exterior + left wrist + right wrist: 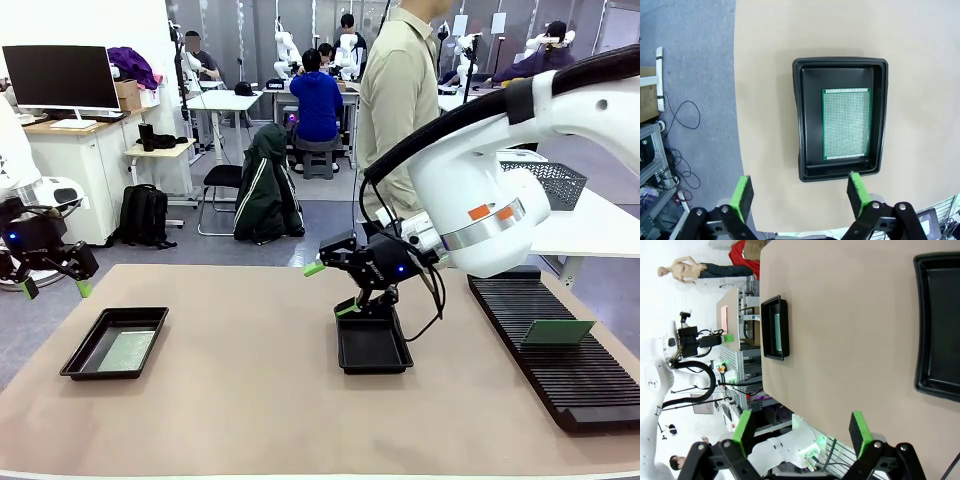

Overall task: Inspect and transfer BCBs to ESD trays.
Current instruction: Pick up the Blank PCB from the PCB Rack and place it in the right ESD tray.

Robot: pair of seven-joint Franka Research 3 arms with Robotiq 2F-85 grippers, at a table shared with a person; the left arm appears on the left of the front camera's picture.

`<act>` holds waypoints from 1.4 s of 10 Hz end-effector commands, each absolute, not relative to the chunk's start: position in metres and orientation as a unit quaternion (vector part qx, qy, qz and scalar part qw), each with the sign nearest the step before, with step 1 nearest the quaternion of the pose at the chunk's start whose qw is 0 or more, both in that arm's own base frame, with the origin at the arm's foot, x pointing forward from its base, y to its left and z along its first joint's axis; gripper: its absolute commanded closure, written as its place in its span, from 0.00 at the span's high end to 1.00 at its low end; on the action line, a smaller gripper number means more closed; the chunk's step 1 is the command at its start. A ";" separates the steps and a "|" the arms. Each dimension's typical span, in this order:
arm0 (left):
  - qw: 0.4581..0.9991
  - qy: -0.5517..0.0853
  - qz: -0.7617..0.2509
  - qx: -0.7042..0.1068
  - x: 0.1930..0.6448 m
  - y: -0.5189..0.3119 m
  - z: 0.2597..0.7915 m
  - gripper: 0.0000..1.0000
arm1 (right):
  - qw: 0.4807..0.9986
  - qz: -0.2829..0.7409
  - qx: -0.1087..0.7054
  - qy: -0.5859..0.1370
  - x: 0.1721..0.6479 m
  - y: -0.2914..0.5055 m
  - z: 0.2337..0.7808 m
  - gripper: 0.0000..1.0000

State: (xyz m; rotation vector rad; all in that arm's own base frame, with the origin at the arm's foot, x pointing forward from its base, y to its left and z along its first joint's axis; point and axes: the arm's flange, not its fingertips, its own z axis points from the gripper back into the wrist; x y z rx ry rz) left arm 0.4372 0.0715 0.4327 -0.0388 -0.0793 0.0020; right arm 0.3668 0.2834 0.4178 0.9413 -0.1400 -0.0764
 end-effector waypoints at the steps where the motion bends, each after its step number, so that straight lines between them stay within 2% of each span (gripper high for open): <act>1: 0.999 -0.044 0.001 -0.019 0.436 0.072 0.430 1.00 | 0.899 -0.019 0.431 -0.073 0.349 0.254 0.441 1.00; 5: 0.999 -0.044 0.001 -0.019 0.436 0.072 0.430 1.00 | 0.916 0.003 0.383 -0.117 0.329 0.179 0.497 1.00; 8: 0.999 -0.044 0.001 -0.019 0.436 0.072 0.430 1.00 | 0.932 0.057 0.330 -0.141 0.313 0.108 0.538 1.00; 11: 0.999 -0.044 0.001 -0.019 0.436 0.072 0.430 1.00 | 0.944 0.145 0.256 -0.153 0.306 0.049 0.570 1.00; 14: 0.999 -0.044 0.001 -0.019 0.436 0.072 0.430 1.00 | 0.934 0.267 0.174 -0.162 0.305 0.008 0.594 1.00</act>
